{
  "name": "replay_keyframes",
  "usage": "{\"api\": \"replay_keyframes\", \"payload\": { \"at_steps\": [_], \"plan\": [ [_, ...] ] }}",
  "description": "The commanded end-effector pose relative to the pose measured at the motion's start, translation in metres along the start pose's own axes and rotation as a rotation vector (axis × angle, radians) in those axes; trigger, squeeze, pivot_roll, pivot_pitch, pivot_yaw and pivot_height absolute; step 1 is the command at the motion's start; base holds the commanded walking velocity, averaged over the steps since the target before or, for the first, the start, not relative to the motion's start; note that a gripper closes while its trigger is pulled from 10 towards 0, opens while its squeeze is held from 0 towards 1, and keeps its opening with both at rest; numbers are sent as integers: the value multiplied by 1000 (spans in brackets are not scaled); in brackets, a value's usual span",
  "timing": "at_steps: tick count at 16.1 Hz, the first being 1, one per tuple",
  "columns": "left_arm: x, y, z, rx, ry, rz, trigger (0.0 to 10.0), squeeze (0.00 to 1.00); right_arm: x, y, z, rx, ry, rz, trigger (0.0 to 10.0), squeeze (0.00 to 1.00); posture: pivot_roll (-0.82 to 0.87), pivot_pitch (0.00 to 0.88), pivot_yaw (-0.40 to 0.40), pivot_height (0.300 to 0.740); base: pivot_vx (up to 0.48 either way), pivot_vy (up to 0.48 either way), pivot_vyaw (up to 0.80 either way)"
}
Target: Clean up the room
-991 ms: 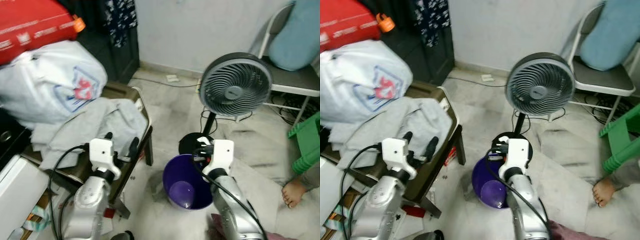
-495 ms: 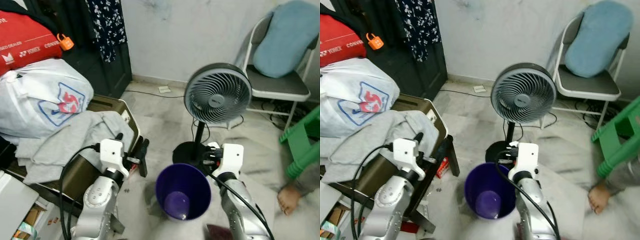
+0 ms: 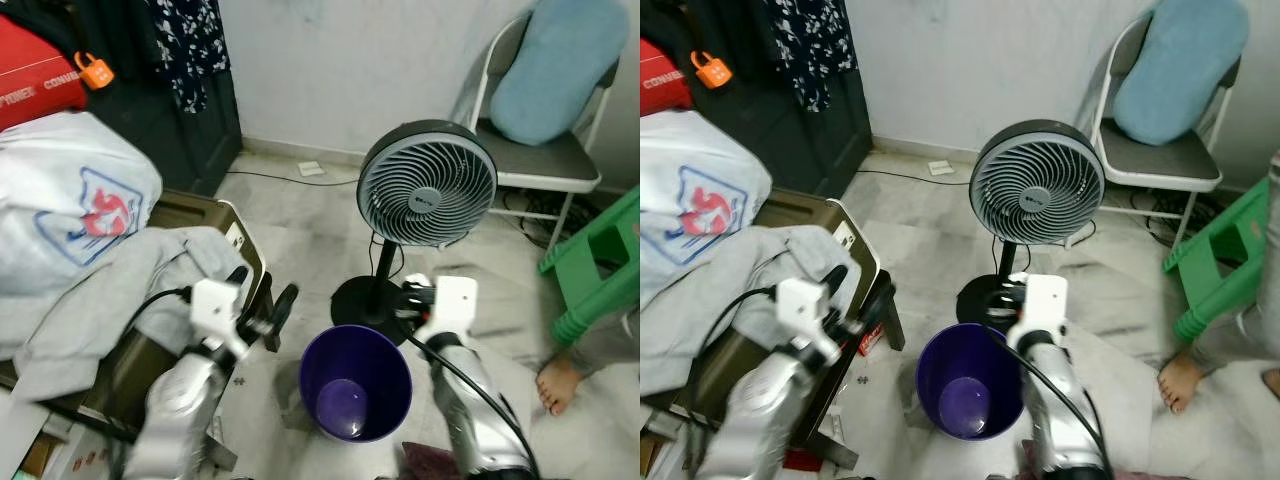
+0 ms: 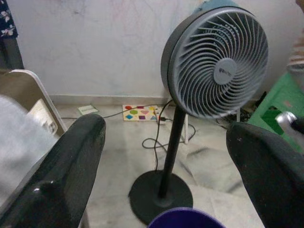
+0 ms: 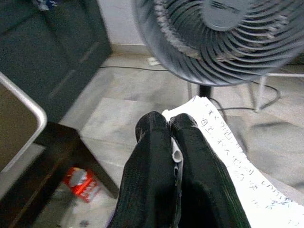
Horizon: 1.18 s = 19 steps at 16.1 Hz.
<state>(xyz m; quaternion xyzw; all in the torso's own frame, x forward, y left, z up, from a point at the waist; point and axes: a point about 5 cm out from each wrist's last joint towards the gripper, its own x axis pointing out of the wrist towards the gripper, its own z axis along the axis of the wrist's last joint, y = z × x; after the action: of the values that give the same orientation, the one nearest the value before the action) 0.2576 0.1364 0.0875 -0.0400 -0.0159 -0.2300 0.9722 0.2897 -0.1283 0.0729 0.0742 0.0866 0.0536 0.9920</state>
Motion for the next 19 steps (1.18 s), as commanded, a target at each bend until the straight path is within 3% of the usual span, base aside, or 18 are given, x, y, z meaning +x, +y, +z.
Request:
{"api": "replay_keyframes", "payload": {
  "at_steps": [1,5,8,12,13,16,19],
  "plan": [
    [-5,-7,0,9,15,-83,10000,0,4,6,-4,-2,27,7,10000,0,43,153,-3,740,0,0,0],
    [-35,-7,-3,61,94,-187,10000,0,17,26,-7,21,56,17,10000,0,82,193,19,740,0,0,0],
    [-45,-13,-1,53,105,-218,10000,0,21,31,-17,-13,105,-12,10000,0,108,229,29,740,0,0,0],
    [-58,-29,4,60,139,-308,10000,0,26,23,-26,-77,164,-149,10000,0,138,285,59,740,0,0,0],
    [-61,-29,4,56,149,-311,10000,0,26,20,-24,-107,152,-187,10000,0,142,297,65,740,0,0,0],
    [-64,-30,7,41,167,-303,10000,0,31,-5,16,-193,-28,-311,10000,0,120,308,69,740,0,0,0],
    [-59,-34,7,7,177,-297,10000,0,27,-19,5,-189,10,-335,10000,0,101,320,70,740,0,0,0]
  ]
}}
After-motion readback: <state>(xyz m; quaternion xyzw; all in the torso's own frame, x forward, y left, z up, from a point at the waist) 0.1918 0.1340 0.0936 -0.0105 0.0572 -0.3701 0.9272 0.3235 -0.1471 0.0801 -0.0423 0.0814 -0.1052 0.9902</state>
